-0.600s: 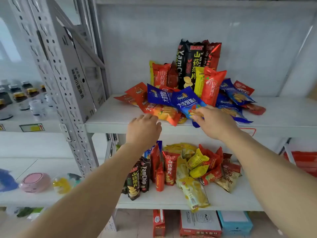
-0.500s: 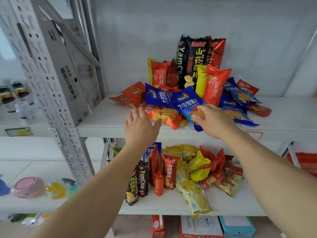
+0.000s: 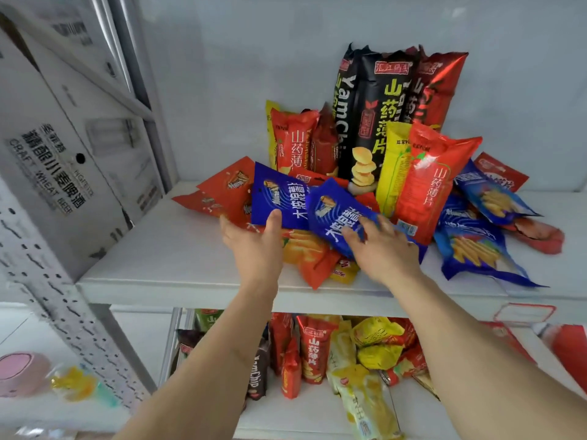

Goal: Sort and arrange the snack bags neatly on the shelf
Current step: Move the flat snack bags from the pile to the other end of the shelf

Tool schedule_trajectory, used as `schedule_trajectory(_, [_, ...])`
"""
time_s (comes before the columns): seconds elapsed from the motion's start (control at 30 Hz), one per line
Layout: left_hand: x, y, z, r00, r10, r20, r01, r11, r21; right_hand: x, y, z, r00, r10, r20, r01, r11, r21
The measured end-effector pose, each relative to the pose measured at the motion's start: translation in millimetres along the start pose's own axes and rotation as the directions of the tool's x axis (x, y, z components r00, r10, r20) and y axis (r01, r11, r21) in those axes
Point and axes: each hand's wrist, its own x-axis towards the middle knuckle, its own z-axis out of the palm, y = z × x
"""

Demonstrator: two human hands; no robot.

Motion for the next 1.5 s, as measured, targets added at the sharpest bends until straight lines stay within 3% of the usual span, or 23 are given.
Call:
schedule_trajectory(0.2, [19.9, 0.0, 12.8, 0.993, -0.111, -0.051, 0.1, 0.977, -0.191, 30.3, -10.1, 0.0, 0.993, -0.117, 0.034, 0.117, 0.993, -0.007])
schedule_trajectory(0.33, [34.7, -4.7, 13.7, 0.985, -0.169, -0.048, 0.16, 0.976, -0.151, 46.9, -7.4, -3.0, 0.99, -0.126, 0.063, 0.126, 0.992, 0.002])
schedule_trajectory(0.47, [42.0, -5.8, 7.3, 0.983, -0.183, -0.017, 0.176, 0.964, -0.2, 57.5, -6.7, -2.7, 0.996, -0.086, 0.004, 0.086, 0.996, -0.002])
schedule_trajectory(0.63, [54.6, -6.3, -6.9, 0.979, -0.19, 0.074, 0.203, 0.936, -0.288, 68.5, -12.8, 0.8, 0.985, -0.143, -0.092, 0.155, 0.977, 0.144])
schedule_trajectory(0.73, [63.7, -5.1, -14.9, 0.967, -0.206, 0.149, 0.245, 0.913, -0.325, 81.7, -22.4, -14.3, 0.986, -0.155, -0.065, 0.165, 0.966, 0.201])
schedule_trajectory(0.9, [76.1, -1.4, -24.5, 0.925, -0.236, 0.299, 0.335, 0.877, -0.343, 108.6, -49.0, -26.9, 0.979, -0.203, -0.014, 0.182, 0.845, 0.503])
schedule_trajectory(1.1, [81.3, 1.8, -32.7, 0.868, -0.271, 0.416, 0.438, 0.813, -0.383, 122.4, -62.7, -13.4, 0.96, -0.268, 0.079, 0.196, 0.847, 0.494])
schedule_trajectory(1.27, [87.1, -0.5, -26.8, 0.918, -0.277, 0.284, 0.382, 0.81, -0.444, 123.4, -59.8, -1.4, 0.969, -0.239, 0.061, 0.187, 0.872, 0.453])
schedule_trajectory(1.5, [76.1, 9.1, -7.9, 0.958, -0.28, 0.056, 0.274, 0.848, -0.453, 120.0, -68.0, -7.9, 0.987, -0.107, -0.118, 0.143, 0.925, 0.352])
